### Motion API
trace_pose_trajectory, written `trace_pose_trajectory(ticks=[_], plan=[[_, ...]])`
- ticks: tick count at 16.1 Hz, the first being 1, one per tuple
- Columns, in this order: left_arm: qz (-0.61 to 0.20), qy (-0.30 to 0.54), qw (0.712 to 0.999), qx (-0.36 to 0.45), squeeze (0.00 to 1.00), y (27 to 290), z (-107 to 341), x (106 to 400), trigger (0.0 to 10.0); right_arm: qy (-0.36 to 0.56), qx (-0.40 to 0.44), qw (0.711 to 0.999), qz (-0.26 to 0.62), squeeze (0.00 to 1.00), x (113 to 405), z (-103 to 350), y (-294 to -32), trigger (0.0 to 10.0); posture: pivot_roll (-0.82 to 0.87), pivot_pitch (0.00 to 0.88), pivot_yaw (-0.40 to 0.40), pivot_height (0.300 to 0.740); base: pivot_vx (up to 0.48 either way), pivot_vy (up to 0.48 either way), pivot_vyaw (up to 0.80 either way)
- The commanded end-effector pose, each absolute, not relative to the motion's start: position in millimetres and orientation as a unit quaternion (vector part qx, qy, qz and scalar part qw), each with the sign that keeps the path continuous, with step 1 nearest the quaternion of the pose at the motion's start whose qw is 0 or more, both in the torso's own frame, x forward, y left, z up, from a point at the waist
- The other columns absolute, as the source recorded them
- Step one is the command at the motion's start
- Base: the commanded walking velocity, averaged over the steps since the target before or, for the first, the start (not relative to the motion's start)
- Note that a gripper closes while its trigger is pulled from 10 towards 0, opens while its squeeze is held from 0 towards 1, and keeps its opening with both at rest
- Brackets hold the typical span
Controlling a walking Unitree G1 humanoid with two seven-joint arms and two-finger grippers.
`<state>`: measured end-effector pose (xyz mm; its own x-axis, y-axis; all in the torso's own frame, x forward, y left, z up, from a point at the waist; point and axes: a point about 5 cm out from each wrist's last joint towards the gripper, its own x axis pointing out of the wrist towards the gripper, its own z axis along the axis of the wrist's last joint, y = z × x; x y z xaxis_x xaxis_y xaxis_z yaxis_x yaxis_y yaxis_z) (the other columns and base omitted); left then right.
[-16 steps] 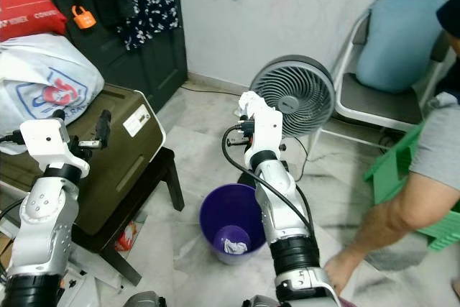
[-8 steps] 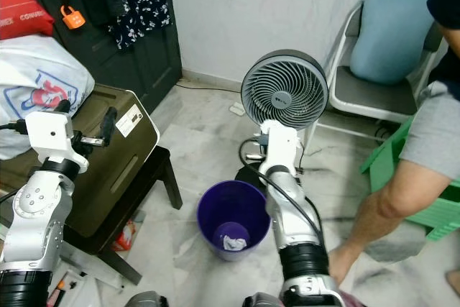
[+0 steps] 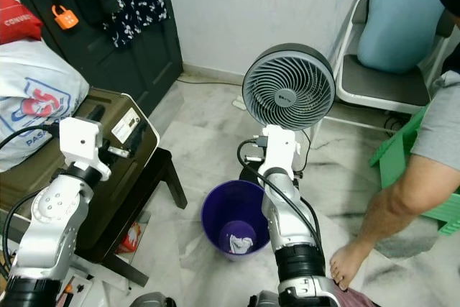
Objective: Clean up the room
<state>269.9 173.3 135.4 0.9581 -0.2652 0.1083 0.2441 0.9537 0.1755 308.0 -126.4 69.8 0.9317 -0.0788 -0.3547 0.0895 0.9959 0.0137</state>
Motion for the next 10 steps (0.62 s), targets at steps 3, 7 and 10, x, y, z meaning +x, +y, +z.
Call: trace_pose_trajectory(ticks=[3, 7, 10], plan=[[-0.154, -0.05, 0.982, 0.101, 0.0, 174.3, 133.8, 257.3, 10.0, 0.196, 0.013, 0.979, -0.048, 0.0, 305.2, 67.2, -118.3, 10.0, 0.0, 0.015, 0.08, 0.74, 0.0, 0.0, 0.0], [-0.258, -0.048, 0.945, 0.196, 0.0, 173.1, 143.2, 242.6, 10.0, 0.241, -0.034, 0.97, -0.022, 0.0, 301.8, 50.2, -98.6, 10.0, 0.06, 0.115, 0.148, 0.74, 0.0, 0.0, 0.0], [-0.317, -0.026, 0.922, 0.222, 0.0, 176.7, 147.5, 227.5, 10.0, 0.253, -0.035, 0.967, -0.009, 0.0, 300.1, 39.9, -82.9, 10.0, 0.1, 0.182, 0.199, 0.74, 0.0, 0.0, 0.0]])
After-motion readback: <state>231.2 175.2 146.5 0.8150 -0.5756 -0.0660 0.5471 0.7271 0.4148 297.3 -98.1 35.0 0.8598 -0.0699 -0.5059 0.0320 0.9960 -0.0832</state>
